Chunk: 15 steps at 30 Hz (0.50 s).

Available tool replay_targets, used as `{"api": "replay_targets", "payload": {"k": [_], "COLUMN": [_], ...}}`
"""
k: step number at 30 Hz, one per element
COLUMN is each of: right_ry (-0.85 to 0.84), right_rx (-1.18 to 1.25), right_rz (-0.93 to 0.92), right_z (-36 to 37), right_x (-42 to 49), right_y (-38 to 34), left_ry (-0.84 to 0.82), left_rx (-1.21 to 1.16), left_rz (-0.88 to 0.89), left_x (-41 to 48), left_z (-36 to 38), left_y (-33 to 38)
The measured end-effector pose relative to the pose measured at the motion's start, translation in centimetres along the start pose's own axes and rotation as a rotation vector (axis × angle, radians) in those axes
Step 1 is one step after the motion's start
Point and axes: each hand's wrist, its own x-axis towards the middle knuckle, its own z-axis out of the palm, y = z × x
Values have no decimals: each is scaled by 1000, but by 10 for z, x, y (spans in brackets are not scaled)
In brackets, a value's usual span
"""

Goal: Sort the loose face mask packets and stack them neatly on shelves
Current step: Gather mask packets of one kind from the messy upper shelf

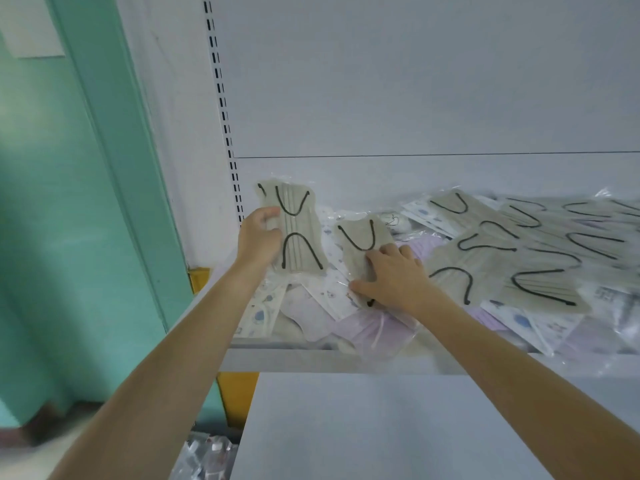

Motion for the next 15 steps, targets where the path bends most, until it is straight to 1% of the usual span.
{"api": "replay_targets", "payload": {"k": [2,4,6,8,10,11,13,15], "right_ry": [-56,-24,94,253,383,410,377,293], "right_rx": [38,133,313,517,638,669,699,679], "right_rz": [33,49,58,57,6,-39,-132,-187], "right_z": [1,1,2,2,-1,-2,-2,-1], "right_x": [3,4,4,3,1,1,2,1], "right_y": [1,1,0,-4,-12,-17,-28,-36], "left_ry": [11,19,15,-8,-47,-76,-144,-184], "left_rx": [-20,-35,-40,-50,-82,-107,-155,-142], "left_rz": [-7,-17,-29,-21,4,24,64,102], "left_x": [-3,-6,-10,-12,-16,-19,-25,-33], "left_z": [-4,-7,-9,-9,-6,-2,9,21], "left_y": [-1,-3,-5,-4,-2,1,10,18]}}
